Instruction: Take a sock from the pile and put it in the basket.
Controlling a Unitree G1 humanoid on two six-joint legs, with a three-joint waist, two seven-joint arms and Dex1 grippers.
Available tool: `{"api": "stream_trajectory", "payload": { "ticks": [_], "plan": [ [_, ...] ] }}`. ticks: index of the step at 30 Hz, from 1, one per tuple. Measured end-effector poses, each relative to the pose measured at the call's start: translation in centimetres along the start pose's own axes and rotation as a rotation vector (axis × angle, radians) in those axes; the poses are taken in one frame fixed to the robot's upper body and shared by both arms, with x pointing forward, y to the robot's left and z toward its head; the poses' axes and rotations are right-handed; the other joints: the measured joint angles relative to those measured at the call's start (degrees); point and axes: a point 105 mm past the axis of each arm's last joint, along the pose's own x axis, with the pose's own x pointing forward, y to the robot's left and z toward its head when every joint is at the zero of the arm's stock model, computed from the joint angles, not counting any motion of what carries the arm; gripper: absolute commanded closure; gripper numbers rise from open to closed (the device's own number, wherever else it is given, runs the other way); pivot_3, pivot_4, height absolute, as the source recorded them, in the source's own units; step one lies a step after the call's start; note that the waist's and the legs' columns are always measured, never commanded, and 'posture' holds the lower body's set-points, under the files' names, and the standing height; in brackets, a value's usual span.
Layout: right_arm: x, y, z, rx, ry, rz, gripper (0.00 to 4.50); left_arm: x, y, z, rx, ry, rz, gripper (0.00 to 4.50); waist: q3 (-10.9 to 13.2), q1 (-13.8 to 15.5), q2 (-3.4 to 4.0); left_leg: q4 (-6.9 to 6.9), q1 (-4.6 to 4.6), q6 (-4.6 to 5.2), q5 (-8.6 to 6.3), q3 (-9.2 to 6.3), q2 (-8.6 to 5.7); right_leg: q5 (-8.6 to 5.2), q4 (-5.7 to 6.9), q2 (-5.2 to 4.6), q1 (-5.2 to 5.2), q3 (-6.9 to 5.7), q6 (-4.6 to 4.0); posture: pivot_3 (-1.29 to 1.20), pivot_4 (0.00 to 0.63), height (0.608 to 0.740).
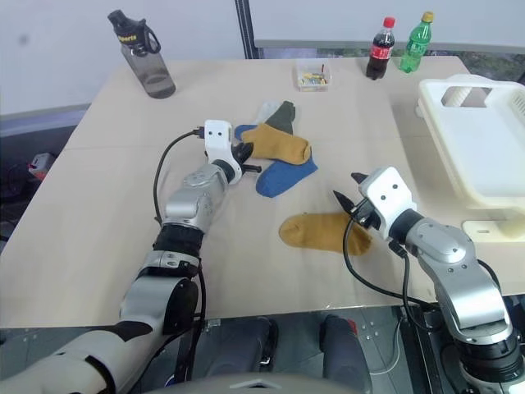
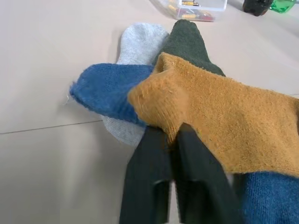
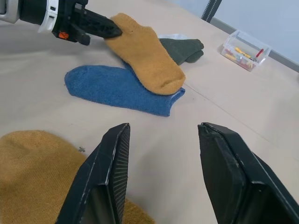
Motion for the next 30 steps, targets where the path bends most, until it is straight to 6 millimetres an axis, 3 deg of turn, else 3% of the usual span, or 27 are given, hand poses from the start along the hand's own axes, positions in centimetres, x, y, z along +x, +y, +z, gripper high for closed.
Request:
{"api": "stream_trajectory", "payload": {
  "ticks": [3,7,16,21,22,23,25,30],
  "plan": [
    [0.0,0.0,0.0,0.0,0.001,0.0,2.1,-0.3,0.1,-0.8,0.026,0.014,0.011,3.38,0.0,-0.01,0.0,0.0,0.01,0.0,0.0,0.0,0.0,0.0,0.01,0.0,0.0,0.01,0.0,0.0,0.15,0.74],
    [0.0,0.1,0.0,0.001,0.001,0.005,2.1,-0.8,0.2,-0.8,0.062,-0.002,0.033,1.5,-0.01,0.03,0.0,0.0,0.01,0.0,0.0,0.0,0.01,0.0,0.01,-0.01,0.0,0.01,0.0,0.0,0.15,0.74],
    [-0.1,0.4,-0.1,0.001,0.011,0.043,2.1,-1.1,-0.9,-0.9,0.098,-0.019,0.029,1.5,-0.02,0.04,0.0,0.01,0.01,0.0,0.0,0.01,0.0,0.0,0.02,0.0,0.0,0.01,0.0,0.0,0.15,0.74],
    [-0.1,0.4,-0.2,0.0,0.017,0.055,2.1,-1.0,-1.1,-0.8,0.091,-0.031,0.036,2.77,-0.02,0.06,0.0,0.02,0.01,0.0,0.0,0.01,0.0,0.0,0.03,-0.01,0.0,0.01,0.0,0.0,0.15,0.74],
    [-0.1,0.4,-0.2,0.002,0.019,0.055,2.1,-1.0,-1.1,-0.7,0.089,-0.037,0.038,3.34,-0.02,0.07,0.0,0.02,0.01,0.0,0.0,0.01,0.0,0.0,0.03,-0.01,0.0,0.01,0.0,0.0,0.15,0.74],
    [-0.1,0.4,-0.2,0.003,0.02,0.055,2.1,-1.0,-1.1,-0.7,0.089,-0.038,0.038,3.54,-0.02,0.07,0.0,0.02,0.01,0.0,0.0,0.01,0.0,0.0,0.03,-0.01,0.0,0.01,0.0,0.0,0.15,0.74],
    [-0.1,0.4,-0.3,0.008,0.026,0.056,2.1,-1.0,-1.1,-0.6,0.08,-0.043,0.038,4.39,-0.02,0.07,0.0,0.02,0.01,0.0,0.0,0.01,0.0,0.0,0.03,-0.01,0.0,0.01,0.0,0.0,0.15,0.74],
    [-0.2,0.5,-0.3,0.011,0.028,0.057,2.1,-1.7,-0.9,0.0,-0.001,-0.069,0.035,4.47,-0.02,-0.03,0.0,0.02,0.01,0.0,0.0,0.03,0.02,0.0,0.03,0.0,0.0,0.04,0.0,0.0,0.15,0.74]
  ]
}}
